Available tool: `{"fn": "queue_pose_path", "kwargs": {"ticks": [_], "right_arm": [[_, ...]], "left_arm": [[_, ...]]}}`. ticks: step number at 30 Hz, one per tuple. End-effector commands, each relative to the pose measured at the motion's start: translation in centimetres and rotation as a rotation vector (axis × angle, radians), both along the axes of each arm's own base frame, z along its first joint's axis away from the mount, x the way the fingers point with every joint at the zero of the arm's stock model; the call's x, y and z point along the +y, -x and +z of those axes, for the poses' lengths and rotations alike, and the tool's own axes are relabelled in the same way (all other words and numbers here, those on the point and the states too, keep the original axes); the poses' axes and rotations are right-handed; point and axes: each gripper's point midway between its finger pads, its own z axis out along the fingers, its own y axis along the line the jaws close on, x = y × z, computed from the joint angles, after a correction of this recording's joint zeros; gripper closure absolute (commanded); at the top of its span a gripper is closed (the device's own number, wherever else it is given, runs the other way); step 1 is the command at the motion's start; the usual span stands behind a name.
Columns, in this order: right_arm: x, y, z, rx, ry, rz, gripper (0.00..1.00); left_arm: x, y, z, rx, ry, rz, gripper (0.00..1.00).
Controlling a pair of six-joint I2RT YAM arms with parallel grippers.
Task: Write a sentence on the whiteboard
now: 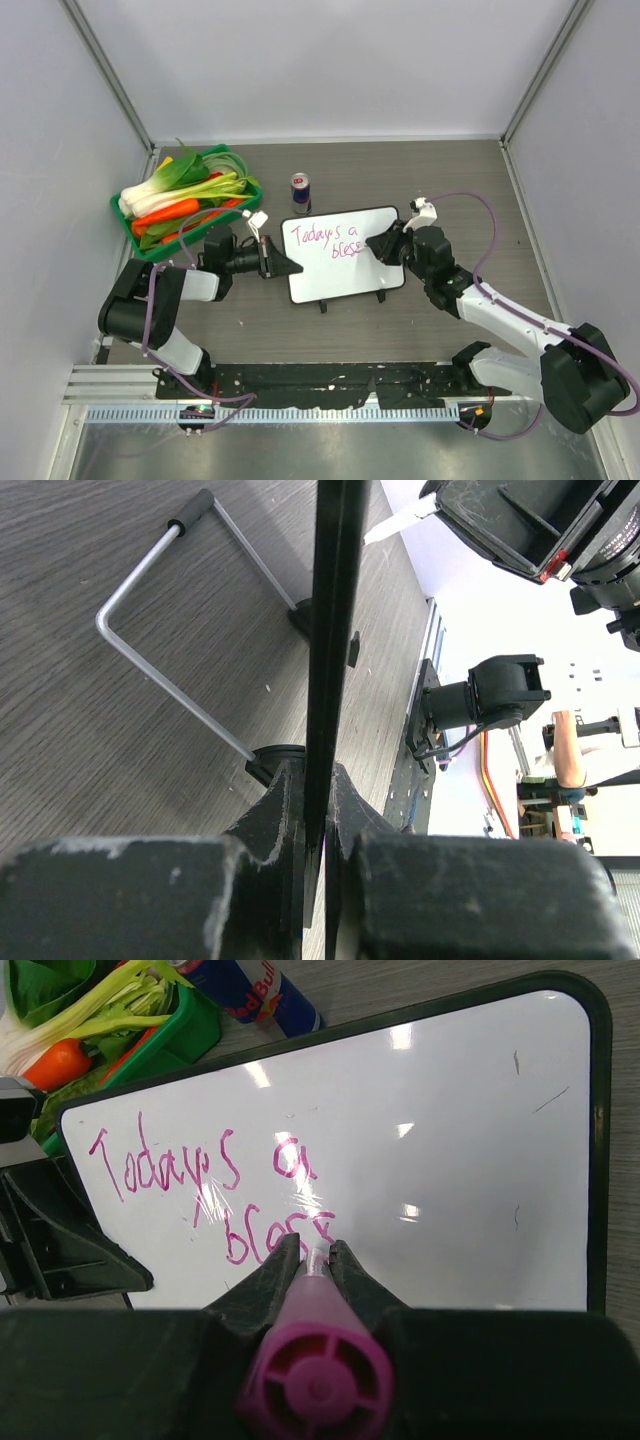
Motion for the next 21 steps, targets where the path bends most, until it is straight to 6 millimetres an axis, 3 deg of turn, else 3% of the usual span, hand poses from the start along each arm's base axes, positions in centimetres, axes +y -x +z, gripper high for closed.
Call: {"fn": "queue_pose_path", "kwargs": {"ticks": [1, 2, 9, 21], "right_arm": [[0.4, -0.9, 2.7, -0.064, -0.079, -0.015, 0.99], [1.1, -0.3, 3.5, -0.079, -0.106, 0.032, 0.99], [0.0, 0.2, 6.2, -0.126, -0.166, 0.010, 0.99], [-0.6, 0.3, 5.4, -0.111, -0.162, 0.000, 0.99]], "left_arm": [[0.4, -0.7, -1.7, 0.044, -0.053, 0.054, 1.00], [0.4, -0.7, -1.7, 0.042, -0.053, 0.054, 1.00], [0.3, -0.6, -1.7, 0.044, -0.052, 0.051, 1.00], [0.4, -0.6, -1.6, 0.038, -0.053, 0.055, 1.00]]}}
